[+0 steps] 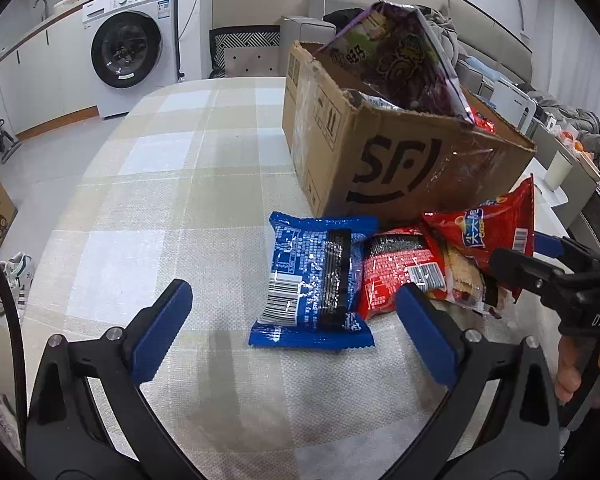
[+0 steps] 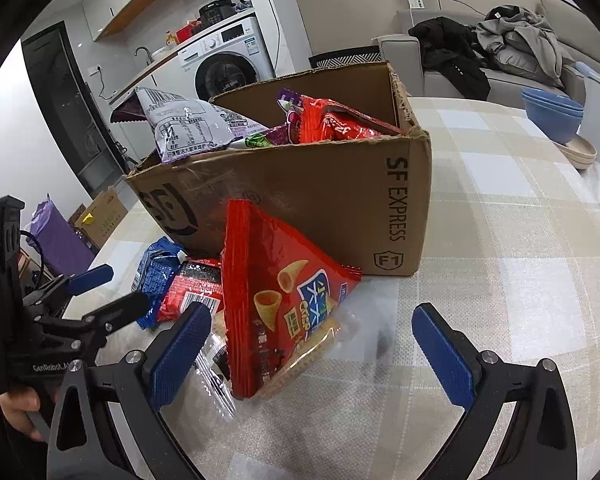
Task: Organize snacks
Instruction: 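Move the right tool toward the red triangular chip bag, then grasp the red chip bag with the right gripper while the left gripper grasps the blue biscuit pack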
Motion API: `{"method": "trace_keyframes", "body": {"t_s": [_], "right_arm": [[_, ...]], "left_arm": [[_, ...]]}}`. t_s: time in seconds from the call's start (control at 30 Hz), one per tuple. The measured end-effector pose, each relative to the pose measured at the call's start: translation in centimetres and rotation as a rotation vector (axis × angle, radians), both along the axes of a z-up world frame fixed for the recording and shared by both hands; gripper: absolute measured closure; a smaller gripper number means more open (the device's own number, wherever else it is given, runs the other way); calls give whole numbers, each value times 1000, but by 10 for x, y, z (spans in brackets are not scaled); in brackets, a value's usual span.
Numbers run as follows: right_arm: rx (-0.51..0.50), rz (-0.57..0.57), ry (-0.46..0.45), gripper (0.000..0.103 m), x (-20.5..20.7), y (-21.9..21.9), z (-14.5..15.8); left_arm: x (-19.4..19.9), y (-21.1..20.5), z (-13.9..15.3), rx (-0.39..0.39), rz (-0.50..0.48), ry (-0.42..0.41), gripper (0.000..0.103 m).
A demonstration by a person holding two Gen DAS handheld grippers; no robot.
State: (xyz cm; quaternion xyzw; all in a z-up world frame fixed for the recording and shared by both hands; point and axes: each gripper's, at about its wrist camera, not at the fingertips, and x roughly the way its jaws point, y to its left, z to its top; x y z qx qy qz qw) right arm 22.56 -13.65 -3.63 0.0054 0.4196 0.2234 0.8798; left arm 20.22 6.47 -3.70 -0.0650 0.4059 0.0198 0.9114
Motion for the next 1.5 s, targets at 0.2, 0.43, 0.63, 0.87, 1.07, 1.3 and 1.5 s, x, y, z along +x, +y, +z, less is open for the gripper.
{"method": "trace_keyframes", "body": {"t_s": [0.2, 0.43, 0.63, 0.87, 1.07, 1.3, 1.5], "right_arm": [[-12, 4, 5, 1, 10, 9, -1], [-18, -5, 12, 9, 18, 17, -4], [-30, 19, 19, 36, 14, 22, -6], [-52, 62, -30, 49, 1, 19, 1], [-53, 90, -71, 53, -12, 12, 7], [-34, 103, -111, 58, -36, -9, 16], [-37, 122, -114, 61, -42, -10, 14]], "left_arm": [[8, 4, -13, -37, -10, 23, 5], [14, 12, -16, -69, 1, 26, 9], [13, 14, -17, -75, 1, 24, 12], [8, 13, -17, -79, 3, 23, 15], [6, 14, -17, -82, 3, 21, 17], [5, 13, -17, -91, 6, 29, 22], [5, 14, -18, -104, 8, 26, 31]]}}
